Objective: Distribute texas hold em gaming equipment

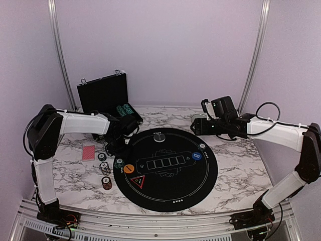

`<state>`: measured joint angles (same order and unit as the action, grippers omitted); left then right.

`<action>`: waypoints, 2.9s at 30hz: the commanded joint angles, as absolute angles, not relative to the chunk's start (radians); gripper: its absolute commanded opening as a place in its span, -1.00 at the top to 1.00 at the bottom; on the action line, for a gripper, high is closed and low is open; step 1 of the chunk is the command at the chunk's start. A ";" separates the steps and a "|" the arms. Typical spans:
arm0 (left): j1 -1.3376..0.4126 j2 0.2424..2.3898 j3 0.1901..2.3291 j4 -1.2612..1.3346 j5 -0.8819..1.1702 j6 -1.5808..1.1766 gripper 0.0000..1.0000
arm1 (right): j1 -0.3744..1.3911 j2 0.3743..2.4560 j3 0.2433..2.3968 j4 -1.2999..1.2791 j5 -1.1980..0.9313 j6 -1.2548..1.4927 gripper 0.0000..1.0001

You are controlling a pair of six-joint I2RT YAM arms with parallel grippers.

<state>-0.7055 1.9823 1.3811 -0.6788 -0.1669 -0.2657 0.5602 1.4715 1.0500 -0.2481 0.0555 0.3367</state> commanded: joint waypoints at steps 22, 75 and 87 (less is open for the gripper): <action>-0.699 1.947 1.332 -0.704 -0.167 -0.249 0.28 | 0.571 1.468 1.070 -0.258 0.062 0.342 -0.47; -0.486 1.793 1.217 -0.675 -0.123 -0.245 -0.24 | 0.570 1.503 1.094 -0.256 0.034 0.337 -0.48; -0.455 1.784 1.189 -0.668 -0.119 -0.235 -0.27 | 0.571 1.510 1.102 -0.256 0.030 0.341 -0.48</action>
<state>-0.4683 1.8118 1.2091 -0.6720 -0.1310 -0.2462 0.5602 1.4956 1.0508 -0.2565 0.0364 0.3367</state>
